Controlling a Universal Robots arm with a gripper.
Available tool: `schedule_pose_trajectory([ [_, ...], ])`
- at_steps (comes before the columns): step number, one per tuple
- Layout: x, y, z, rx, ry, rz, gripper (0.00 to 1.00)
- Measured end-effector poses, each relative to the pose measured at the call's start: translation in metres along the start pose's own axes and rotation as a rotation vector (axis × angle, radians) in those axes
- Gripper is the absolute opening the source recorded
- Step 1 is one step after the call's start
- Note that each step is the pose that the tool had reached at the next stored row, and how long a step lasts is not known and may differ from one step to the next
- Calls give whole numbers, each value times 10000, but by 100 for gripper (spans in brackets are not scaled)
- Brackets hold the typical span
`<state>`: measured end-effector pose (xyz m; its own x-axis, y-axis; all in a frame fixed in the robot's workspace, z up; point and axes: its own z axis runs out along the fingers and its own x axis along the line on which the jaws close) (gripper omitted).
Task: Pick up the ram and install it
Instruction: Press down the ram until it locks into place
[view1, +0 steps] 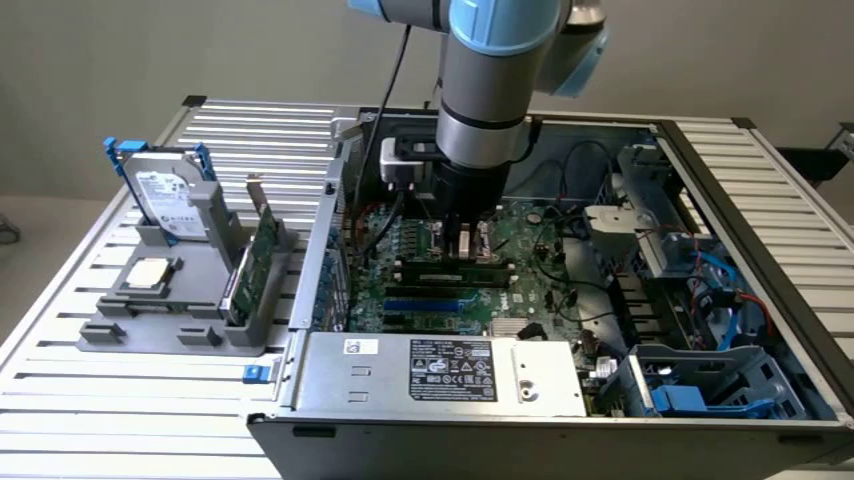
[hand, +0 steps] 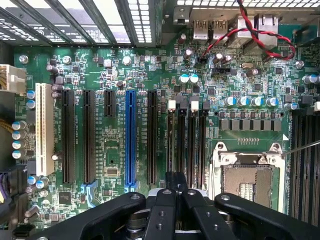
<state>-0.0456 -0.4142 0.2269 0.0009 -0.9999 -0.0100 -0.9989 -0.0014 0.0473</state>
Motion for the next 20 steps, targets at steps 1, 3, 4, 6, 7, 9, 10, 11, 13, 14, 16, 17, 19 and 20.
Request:
schedule_pose_trajectory([
  [1,-1,-1,12,2,-9,0,11],
  [3,0,-2,29,1,0,0,11],
  [4,0,-2,33,1,-1,0,11],
  [6,-2,-3,24,4,-13,1,11],
  [7,-6,-3,-2,13,-35,1,11],
  [9,-3,-7,-104,-13,-12,-1,11],
  [10,-3,-13,-147,-22,-15,0,11],
  [11,-4,-26,-184,-30,-15,2,11],
  [13,-4,-59,-251,-43,-14,4,11],
  [14,-4,-82,-284,-50,-12,4,11],
  [16,-5,-135,-342,-62,-14,4,11],
  [17,-5,-164,-369,-70,-12,4,11],
  [19,-5,-220,-405,-88,-12,5,11],
  [20,-5,-245,-413,-99,-12,5,11],
])
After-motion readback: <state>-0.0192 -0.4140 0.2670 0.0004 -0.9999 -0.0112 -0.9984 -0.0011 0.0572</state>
